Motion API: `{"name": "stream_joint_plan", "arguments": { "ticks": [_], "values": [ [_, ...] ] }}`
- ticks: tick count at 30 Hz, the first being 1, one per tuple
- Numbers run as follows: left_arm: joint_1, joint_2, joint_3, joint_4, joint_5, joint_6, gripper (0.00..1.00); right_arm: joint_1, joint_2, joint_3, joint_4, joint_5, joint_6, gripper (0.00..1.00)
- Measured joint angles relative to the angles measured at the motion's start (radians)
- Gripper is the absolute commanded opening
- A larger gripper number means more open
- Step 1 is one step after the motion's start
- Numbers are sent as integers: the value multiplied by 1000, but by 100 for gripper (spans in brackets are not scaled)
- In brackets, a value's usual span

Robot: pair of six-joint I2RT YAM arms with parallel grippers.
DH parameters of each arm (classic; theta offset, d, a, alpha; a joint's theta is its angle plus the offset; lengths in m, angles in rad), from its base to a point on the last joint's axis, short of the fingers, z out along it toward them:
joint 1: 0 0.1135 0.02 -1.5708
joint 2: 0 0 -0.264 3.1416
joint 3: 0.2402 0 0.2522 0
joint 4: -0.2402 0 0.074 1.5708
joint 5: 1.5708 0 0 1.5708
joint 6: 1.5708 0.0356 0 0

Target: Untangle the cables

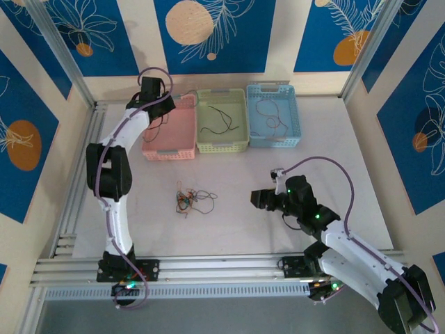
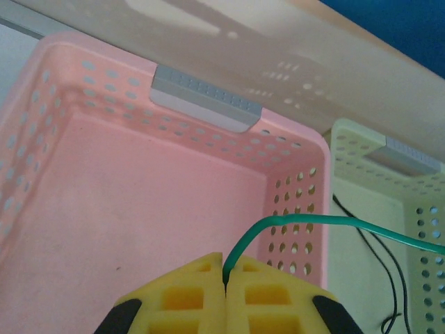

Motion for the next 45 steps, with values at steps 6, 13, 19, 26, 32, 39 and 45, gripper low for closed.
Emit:
{"name": "stream_joint_plan", "arguments": {
  "ticks": [6, 13, 19, 26, 32, 39, 45],
  "values": [
    [6, 20, -45, 99, 17, -84, 0, 0, 36, -1, 18, 0, 0, 61],
    [29, 20, -145, 105, -39, -109, 0, 0, 61, -1, 37, 0, 0, 61],
    [32, 21, -137, 58, -113, -87, 0, 0, 72, -1, 48, 0, 3, 61],
    [32, 66, -48, 0, -143, -42, 20, 0, 77, -1, 52, 0, 3, 61],
    [32, 98, 3, -44, -143, -10, 53, 0, 83, -1, 52, 0, 3, 61],
    [32, 91, 62, -79, -139, 19, 57, 0, 83, -1, 52, 0, 3, 60],
    [32, -43, -16, -76, -88, 19, 57, 0, 83, -1, 52, 0, 3, 61]
  ]
}}
